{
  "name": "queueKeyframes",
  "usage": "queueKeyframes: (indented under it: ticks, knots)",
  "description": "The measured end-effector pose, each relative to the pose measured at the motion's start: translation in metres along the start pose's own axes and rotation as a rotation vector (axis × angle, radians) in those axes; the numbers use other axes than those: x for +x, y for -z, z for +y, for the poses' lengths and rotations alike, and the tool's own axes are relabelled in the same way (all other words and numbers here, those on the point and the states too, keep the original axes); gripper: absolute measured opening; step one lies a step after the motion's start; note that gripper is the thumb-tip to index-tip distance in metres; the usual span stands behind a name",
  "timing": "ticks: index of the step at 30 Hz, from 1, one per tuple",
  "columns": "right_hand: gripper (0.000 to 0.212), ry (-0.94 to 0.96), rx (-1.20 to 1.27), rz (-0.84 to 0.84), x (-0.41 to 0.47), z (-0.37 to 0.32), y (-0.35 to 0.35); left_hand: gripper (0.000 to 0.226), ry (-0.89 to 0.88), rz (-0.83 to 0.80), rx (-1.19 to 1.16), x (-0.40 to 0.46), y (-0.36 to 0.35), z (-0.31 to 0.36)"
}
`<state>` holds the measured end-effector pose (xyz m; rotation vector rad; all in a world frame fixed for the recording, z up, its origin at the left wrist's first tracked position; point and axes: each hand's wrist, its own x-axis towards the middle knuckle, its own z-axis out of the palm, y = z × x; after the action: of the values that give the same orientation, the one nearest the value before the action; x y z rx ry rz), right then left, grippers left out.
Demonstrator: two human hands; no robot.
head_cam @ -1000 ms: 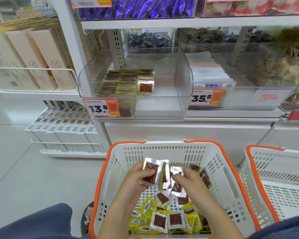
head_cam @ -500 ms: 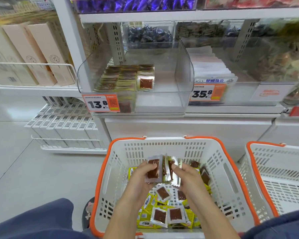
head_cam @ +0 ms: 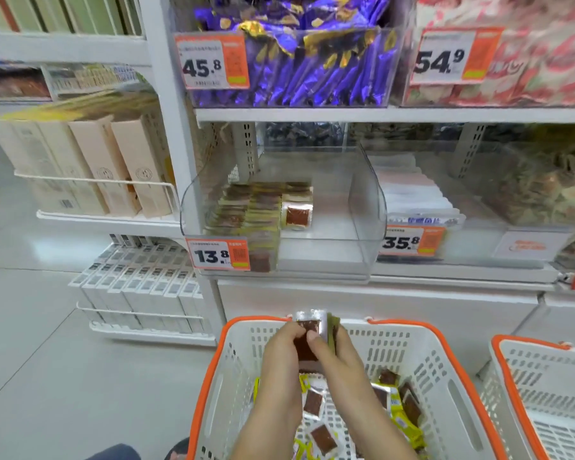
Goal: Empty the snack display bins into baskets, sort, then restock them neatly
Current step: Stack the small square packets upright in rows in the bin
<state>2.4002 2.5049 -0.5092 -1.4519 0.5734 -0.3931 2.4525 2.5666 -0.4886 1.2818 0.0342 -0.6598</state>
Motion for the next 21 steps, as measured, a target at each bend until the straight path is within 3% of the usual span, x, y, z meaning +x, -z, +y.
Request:
queueKeyframes:
  ticks: [4, 6, 7, 9, 11, 12, 16, 19, 21]
  knots:
    - [0.023, 0.278, -0.314, 0.018, 0.035, -0.069, -0.010, 0.036, -0.171, -0.011, -0.010, 0.007, -0.024, 0.070]
    - [0.022, 0.356, -0.404, 0.012, 0.054, -0.108, -0.009, 0.032, -0.285, -0.058, 0.112, 0.017, -0.029, 0.107]
    - [0.022, 0.372, -0.435, -0.001, 0.066, -0.124, -0.005, 0.028, -0.387, -0.085, 0.287, 0.025, -0.026, 0.123]
    - [0.034, 0.382, -0.578, -0.009, 0.096, -0.151, 0.007, 0.037, -0.675, -0.074, 0.859, 0.057, -0.006, 0.143]
    - [0.048, 0.329, -0.800, -0.037, 0.131, -0.166, 0.022, 0.048, -0.811, 0.140, 1.376, 0.089, 0.021, 0.151]
    - [0.053, 0.278, -0.935, -0.071, 0.146, -0.170, 0.025, 0.048, -0.806, 0.222, 1.507, 0.098, 0.032, 0.151]
    - [0.053, 0.138, -1.326, -0.222, 0.194, -0.166, 0.019, 0.059, -0.736, 0.238, 1.654, 0.121, 0.058, 0.139]
    - [0.037, 0.062, -1.361, -0.262, 0.221, -0.149, 0.006, 0.076, -0.844, 0.326, 1.669, 0.128, 0.061, 0.132]
    - [0.048, 0.024, -1.378, -0.289, 0.235, -0.136, -0.001, 0.076, -0.880, 0.341, 1.627, 0.133, 0.062, 0.129]
